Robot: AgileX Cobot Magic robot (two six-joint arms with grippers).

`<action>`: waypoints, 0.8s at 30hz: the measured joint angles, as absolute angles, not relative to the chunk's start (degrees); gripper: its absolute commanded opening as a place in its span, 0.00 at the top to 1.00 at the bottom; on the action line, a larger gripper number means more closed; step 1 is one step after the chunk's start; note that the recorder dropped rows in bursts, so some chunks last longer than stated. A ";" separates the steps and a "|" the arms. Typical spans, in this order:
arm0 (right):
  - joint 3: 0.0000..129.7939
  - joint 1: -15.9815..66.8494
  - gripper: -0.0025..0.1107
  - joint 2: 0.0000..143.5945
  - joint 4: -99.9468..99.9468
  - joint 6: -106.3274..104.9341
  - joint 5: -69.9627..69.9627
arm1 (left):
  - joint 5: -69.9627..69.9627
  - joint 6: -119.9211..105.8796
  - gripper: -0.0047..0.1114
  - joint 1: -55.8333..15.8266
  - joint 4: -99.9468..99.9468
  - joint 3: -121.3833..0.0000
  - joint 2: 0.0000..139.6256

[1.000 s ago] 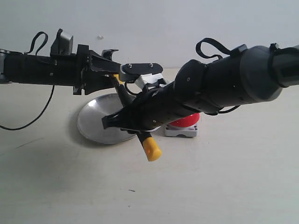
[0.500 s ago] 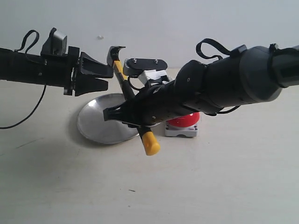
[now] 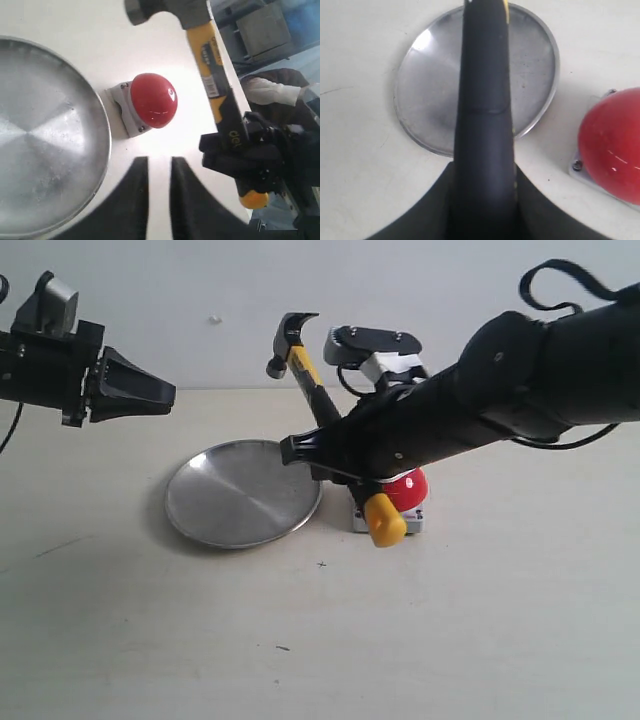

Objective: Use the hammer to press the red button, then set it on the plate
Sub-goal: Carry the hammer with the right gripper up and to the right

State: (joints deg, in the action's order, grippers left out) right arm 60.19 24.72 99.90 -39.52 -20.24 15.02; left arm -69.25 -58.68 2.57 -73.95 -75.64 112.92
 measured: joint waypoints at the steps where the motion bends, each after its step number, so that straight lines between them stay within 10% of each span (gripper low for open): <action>1: 59.87 24.41 0.98 98.42 -37.97 -19.62 16.10 | -69.25 -58.86 0.96 3.01 -74.12 -74.88 112.22; 24: 50.55 23.37 0.98 70.91 9.93 17.57 44.23 | -25.98 -87.90 0.96 5.63 -98.73 -25.14 62.89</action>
